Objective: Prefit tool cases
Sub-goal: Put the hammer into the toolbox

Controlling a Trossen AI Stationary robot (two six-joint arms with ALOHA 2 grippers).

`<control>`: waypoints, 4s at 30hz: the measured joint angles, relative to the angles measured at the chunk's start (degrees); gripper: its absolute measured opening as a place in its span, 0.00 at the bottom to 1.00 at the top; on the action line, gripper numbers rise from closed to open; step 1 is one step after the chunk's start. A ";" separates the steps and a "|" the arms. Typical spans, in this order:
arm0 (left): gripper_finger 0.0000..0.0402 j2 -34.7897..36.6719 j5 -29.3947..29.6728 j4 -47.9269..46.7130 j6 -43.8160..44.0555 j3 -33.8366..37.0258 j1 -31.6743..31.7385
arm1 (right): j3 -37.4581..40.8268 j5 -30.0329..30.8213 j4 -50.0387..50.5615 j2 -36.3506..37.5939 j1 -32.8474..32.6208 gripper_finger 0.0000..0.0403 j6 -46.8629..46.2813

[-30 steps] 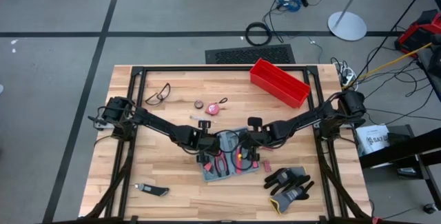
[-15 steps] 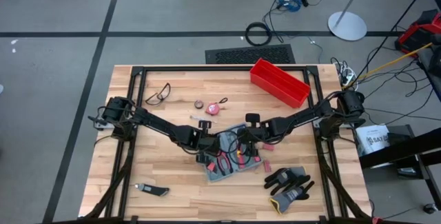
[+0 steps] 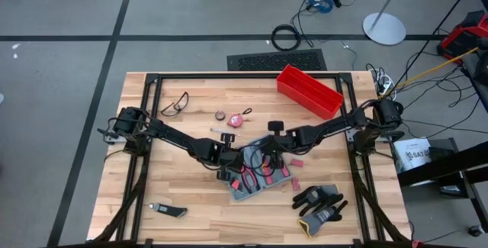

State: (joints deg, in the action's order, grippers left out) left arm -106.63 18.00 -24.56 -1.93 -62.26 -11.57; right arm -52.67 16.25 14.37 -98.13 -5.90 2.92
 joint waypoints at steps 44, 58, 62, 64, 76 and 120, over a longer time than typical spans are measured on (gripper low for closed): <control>0.00 0.02 0.28 0.07 0.13 0.00 0.35 | 0.58 2.82 -2.88 -0.12 1.39 0.00 -5.31; 0.00 0.11 0.04 0.28 0.28 0.07 0.34 | -0.39 -0.64 -7.43 -2.94 1.39 0.00 -5.28; 0.00 0.11 0.07 0.39 0.26 0.07 0.40 | -0.28 -1.61 -7.73 -3.04 1.35 0.00 -5.67; 0.00 0.11 0.06 0.44 0.26 0.07 0.42 | -0.28 -1.61 -7.73 -3.03 1.35 0.00 -5.63; 0.00 0.09 0.28 0.77 1.18 0.04 0.69 | -0.30 -7.59 -2.56 1.86 0.97 0.00 -11.77; 0.00 0.07 0.29 -0.08 1.60 0.02 0.72 | -0.63 -9.41 -3.70 -6.56 0.19 0.00 -13.21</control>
State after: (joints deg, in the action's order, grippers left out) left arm -106.56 18.29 -24.64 -0.34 -62.24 -10.85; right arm -53.30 6.83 10.67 -104.68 -5.71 -10.28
